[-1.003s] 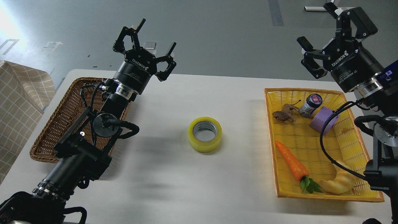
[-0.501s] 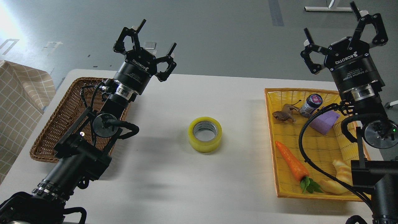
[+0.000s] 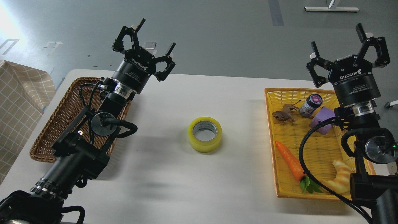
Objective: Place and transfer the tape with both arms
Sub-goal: 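Withdraw the right gripper back above the yellow tray, then reach the left gripper to the tape roll and grasp it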
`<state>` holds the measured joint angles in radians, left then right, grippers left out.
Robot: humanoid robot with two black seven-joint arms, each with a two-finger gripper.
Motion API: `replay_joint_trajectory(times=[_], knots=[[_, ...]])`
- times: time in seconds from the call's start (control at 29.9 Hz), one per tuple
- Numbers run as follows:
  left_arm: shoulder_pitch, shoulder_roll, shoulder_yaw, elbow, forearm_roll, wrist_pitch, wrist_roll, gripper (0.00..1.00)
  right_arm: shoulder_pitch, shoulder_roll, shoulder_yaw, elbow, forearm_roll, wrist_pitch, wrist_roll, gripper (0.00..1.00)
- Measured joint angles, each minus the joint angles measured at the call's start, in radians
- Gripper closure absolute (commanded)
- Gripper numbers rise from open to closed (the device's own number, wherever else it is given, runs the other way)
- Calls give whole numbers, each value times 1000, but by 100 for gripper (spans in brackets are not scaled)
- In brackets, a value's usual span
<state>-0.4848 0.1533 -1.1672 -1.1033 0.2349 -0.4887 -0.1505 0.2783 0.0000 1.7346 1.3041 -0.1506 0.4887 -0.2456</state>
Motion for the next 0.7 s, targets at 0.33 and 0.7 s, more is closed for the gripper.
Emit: replay_joint_trajectory(times=[0.33,0.7], knots=[[3,29,0,0,10,0,-7,2,-29,0,2,1,12,0,1,0],[-69,190,124,-37,284,0,11,2,-68,0,3,9,13,0,5,0]])
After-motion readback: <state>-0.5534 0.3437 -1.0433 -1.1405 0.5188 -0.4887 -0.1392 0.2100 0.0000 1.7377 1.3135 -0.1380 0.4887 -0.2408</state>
